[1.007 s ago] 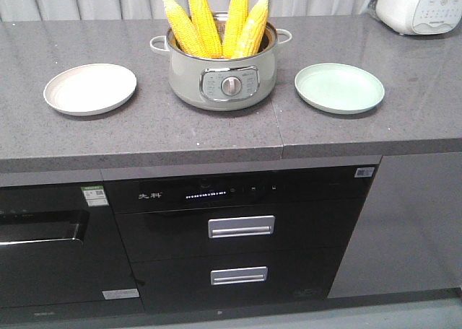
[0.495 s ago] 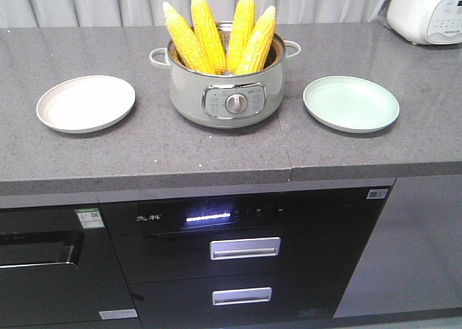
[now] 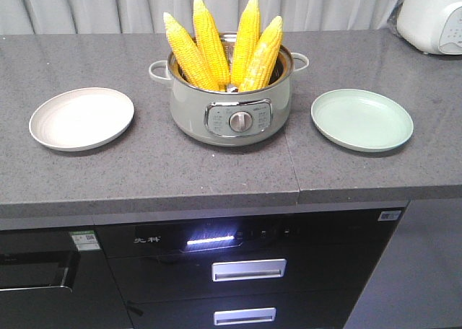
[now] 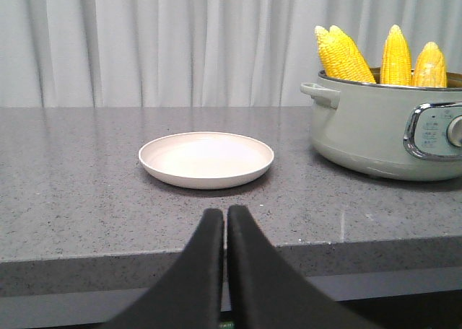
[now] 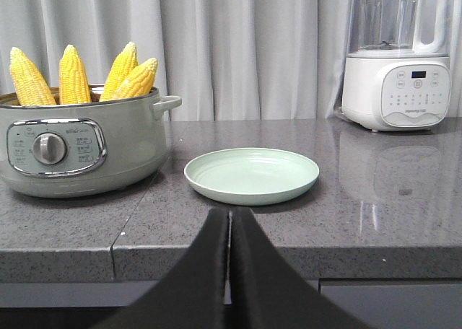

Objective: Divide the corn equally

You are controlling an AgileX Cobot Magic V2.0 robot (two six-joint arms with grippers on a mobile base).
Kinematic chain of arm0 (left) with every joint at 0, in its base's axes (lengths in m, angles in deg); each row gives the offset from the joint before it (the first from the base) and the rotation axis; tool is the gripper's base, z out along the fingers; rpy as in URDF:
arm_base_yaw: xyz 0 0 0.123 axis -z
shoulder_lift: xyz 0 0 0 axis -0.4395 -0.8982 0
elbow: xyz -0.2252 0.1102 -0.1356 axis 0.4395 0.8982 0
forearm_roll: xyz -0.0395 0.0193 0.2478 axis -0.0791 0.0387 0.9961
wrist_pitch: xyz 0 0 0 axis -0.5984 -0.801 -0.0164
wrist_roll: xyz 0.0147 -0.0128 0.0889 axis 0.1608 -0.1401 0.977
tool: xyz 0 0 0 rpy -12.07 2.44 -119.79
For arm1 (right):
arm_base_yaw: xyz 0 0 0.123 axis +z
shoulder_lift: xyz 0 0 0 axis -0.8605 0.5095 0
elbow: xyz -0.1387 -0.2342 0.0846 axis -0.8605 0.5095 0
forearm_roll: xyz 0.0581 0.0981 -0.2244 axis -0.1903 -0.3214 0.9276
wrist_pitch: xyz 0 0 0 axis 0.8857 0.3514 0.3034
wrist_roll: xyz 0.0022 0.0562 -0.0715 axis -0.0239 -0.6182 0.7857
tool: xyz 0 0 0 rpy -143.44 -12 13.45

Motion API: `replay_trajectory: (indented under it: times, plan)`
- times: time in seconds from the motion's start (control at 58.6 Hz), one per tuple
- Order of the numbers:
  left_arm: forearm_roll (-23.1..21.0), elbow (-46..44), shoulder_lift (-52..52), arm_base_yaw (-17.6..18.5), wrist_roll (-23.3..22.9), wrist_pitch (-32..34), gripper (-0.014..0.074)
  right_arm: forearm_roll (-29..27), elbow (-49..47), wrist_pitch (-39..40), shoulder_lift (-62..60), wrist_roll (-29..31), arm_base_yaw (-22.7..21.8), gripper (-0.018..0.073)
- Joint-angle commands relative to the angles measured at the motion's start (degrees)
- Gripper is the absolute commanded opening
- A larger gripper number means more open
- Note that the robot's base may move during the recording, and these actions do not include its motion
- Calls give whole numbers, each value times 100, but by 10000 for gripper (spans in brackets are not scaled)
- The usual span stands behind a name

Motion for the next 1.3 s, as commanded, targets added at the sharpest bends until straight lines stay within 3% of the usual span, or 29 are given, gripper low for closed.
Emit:
replay_trajectory:
  times: [0.0, 1.281]
  plan:
    - [-2, -128, -84, -15, -26, 402, -6, 55, 92, 475, -32, 51, -29, -2]
    - [-2, -128, -84, -15, -26, 402, -6, 55, 92, 475, -32, 51, -29, -2]
